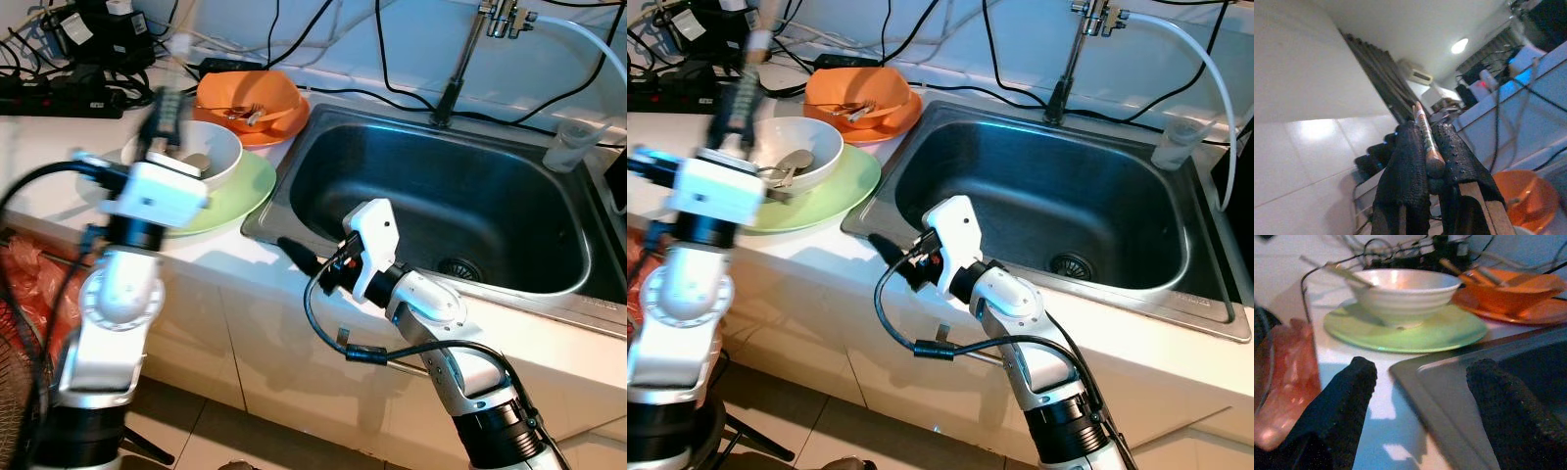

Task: Kitchen organization

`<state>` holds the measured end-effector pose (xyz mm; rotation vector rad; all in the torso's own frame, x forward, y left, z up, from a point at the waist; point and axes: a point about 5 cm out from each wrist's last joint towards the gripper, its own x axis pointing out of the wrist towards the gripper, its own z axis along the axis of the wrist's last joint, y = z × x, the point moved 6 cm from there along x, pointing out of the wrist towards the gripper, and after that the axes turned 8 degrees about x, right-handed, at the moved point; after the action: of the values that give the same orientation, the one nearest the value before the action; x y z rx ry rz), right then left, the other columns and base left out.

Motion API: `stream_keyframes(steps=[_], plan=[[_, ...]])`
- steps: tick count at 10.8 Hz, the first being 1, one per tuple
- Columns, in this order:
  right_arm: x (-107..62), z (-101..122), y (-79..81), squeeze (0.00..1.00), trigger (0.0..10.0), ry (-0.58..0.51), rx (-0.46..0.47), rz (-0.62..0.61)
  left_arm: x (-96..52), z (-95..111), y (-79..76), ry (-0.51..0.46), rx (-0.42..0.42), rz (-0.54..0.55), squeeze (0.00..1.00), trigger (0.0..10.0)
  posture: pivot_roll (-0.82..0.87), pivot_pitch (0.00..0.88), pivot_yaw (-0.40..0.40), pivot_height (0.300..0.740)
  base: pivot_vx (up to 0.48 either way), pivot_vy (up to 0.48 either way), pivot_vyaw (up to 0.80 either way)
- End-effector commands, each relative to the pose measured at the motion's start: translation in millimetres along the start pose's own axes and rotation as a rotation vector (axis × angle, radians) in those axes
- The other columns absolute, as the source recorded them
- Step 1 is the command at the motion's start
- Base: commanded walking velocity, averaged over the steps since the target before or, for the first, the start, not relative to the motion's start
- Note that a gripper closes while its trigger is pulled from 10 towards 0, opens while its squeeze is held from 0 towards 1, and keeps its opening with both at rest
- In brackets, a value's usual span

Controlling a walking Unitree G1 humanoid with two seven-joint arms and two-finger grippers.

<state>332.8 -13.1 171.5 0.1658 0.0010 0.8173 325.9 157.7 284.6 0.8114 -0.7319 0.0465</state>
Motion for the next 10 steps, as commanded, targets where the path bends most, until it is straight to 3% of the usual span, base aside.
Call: stream_keyframes(steps=[1, 2, 3, 4, 5, 6, 10], plan=[[-0.5, 11.1, -11.6, 0.0, 10.0, -0.042, -0.02, -0.058, 4.1, 6.6, -5.7, -0.036, -0.022, -0.021, 0.0, 0.0, 0.06, 0.035, -0.034, 0.74, 0.0, 0.0, 0.0], [-0.9, 18.1, -27.5, 0.0, 10.0, -0.075, -0.013, -0.141, 7.1, 9.6, -12.7, -0.051, -0.042, -0.031, 0.0, 0.0, 0.06, 0.031, -0.031, 0.74, 0.0, 0.0, 0.0], [-8.3, 33.1, -63.8, 0.0, 10.0, -0.14, -0.024, -0.326, 12.9, 21.1, -29.4, -0.104, -0.095, -0.065, 0.0, 0.0, 0.05, 0.024, -0.024, 0.74, 0.0, 0.0, 0.0], [-14.3, 38.5, -78.5, 0.0, 10.0, -0.162, -0.026, -0.396, 14.5, 27.1, -38.0, -0.132, -0.116, -0.088, 0.0, 0.0, 0.05, 0.021, -0.019, 0.74, 0.0, 0.0, 0.0], [-23.9, 43.5, -93.6, 0.07, 10.0, -0.18, -0.039, -0.47, 16.1, 35.7, -53.6, -0.174, -0.155, -0.129, 0.0, 0.0, 0.03, 0.018, -0.012, 0.74, 0.0, 0.0, 0.0], [-26.3, 45.2, -95.2, 1.0, 10.0, -0.194, -0.016, -0.482, 17.8, 40.2, -63.1, -0.189, -0.184, -0.147, 0.0, 0.0, 0.02, 0.017, -0.009, 0.74, 0.0, 0.0, 0.0], [-27.7, 57.2, -101.0, 1.0, 10.0, -0.266, 0.135, -0.465, 15.6, 51.3, -90.0, -0.241, -0.234, -0.205, 0.0, 0.0, 0.0, 0.029, 0.001, 0.74, 0.0, 0.0, 0.0]])
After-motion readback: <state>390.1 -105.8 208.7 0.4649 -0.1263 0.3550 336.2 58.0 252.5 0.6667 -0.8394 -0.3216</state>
